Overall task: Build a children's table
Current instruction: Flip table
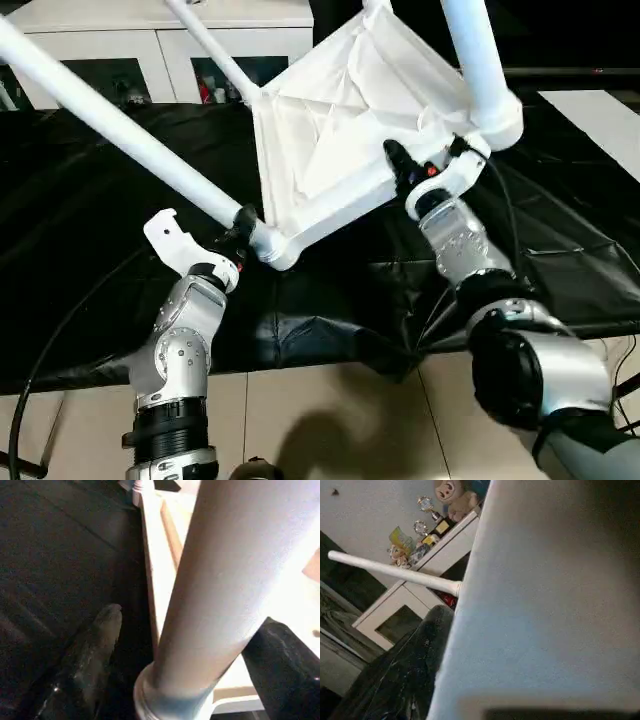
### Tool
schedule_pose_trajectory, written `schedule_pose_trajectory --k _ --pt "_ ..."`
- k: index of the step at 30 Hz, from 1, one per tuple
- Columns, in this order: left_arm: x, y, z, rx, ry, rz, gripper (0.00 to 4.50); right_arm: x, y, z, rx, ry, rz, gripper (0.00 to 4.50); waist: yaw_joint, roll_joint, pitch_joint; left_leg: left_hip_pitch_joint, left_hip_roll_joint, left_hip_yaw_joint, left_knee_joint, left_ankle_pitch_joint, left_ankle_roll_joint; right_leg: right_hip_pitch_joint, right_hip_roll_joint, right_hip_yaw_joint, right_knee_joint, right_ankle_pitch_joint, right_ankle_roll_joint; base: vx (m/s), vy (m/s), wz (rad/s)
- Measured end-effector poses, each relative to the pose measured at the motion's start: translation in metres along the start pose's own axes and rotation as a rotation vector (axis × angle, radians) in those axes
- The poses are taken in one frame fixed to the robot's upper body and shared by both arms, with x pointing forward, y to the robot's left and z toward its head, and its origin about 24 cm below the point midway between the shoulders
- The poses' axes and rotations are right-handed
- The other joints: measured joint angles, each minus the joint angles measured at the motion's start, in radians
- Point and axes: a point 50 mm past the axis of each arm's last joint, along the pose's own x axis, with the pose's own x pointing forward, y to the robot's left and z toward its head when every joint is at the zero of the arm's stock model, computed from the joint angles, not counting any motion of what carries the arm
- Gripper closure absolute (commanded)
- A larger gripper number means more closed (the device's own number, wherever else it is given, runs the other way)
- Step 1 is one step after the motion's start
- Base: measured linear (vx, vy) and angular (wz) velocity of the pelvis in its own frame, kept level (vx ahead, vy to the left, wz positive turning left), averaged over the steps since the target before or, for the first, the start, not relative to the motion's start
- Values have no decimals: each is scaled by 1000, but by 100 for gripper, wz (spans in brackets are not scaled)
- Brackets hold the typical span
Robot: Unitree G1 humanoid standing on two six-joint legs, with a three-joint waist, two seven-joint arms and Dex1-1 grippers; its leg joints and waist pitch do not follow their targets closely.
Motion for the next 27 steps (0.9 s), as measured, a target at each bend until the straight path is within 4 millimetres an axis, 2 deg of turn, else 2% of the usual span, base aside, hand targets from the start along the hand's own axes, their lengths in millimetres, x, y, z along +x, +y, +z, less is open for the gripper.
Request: schedule_pose_trajectory --k 5,7,8,11,13,18,19,21,27 --pt "-6 0 7 133 -5 -52 53 4 1 23 -118 -19 -8 239 5 1 -1 3 0 0 -1 0 0 4 0 0 0 0 0 0 0 0" --pt "-8 -3 12 130 -35 -65 53 2 -3 32 -142 -37 -30 239 8 1 -1 4 0 1 -1 0 0 8 0 1 -1 0 0 0 0 0" --pt "-8 0 14 119 -45 -51 53 1 -8 38 -157 -51 -55 239 11 1 0 4 0 3 -1 0 0 9 0 1 -1 0 0 0 0 0" --pt "-17 39 24 -26 -131 147 53 -6 -24 60 -207 -100 -111 239 12 0 1 2 0 7 -2 0 0 11 -1 4 -1 0 1 0 0 0" --pt "-22 53 31 -114 -199 217 53 -9 -30 70 -234 -127 -136 239 10 -2 2 1 0 7 -1 0 -1 11 -1 4 -2 1 3 0 0 0" --pt "-23 55 46 -155 -293 249 53 -11 -35 77 -238 -158 -178 239 -8 -3 2 0 0 7 -1 1 0 7 0 5 -3 3 5 0 0 0" --pt "-23 56 48 -132 -292 247 53 -12 -35 78 -239 -159 -177 239 -11 -3 2 -2 1 7 -1 1 0 6 0 6 -3 2 5 0 0 0" --pt "-22 53 49 36 -255 205 53 -13 -36 81 -245 -165 -175 239 -21 -3 2 -4 2 6 -1 2 1 2 2 6 -3 2 6 0 0 0" --pt "-14 24 46 480 -172 13 53 -9 -29 89 -320 -158 -159 239 -33 -3 2 -8 2 6 1 3 3 0 2 5 -3 2 5 0 0 0"
